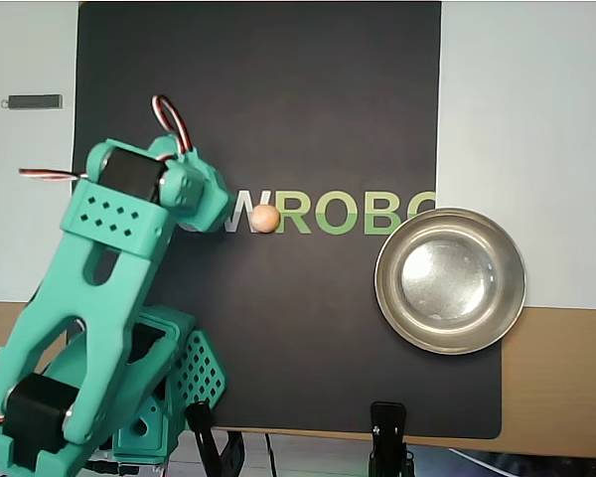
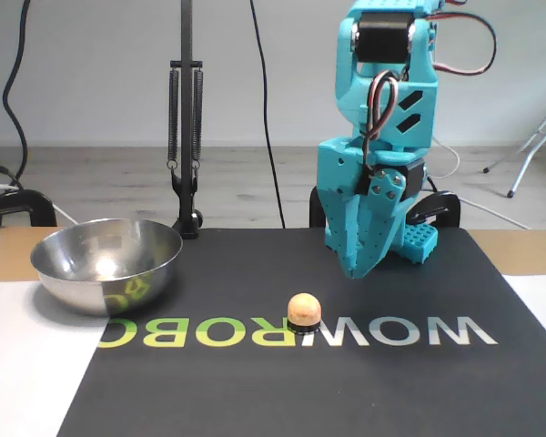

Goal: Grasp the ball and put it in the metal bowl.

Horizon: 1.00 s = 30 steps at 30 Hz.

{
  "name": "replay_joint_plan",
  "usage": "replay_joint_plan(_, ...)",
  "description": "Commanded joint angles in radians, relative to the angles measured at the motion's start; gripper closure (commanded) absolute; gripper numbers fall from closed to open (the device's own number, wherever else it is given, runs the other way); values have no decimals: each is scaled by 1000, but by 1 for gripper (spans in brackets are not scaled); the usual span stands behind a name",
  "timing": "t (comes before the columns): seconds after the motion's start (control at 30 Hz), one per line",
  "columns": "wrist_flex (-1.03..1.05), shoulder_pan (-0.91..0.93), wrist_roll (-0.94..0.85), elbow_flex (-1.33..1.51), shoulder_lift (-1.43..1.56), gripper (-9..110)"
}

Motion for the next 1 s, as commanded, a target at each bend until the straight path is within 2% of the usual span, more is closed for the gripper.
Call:
replay_joint_plan(0.0, -9, 21, -5, 17, 54, 102)
replay_joint_plan(0.63, -67, 163, -5, 23, 49, 102)
replay_joint_plan(0.97, -66, 169, -6, 81, 52, 101)
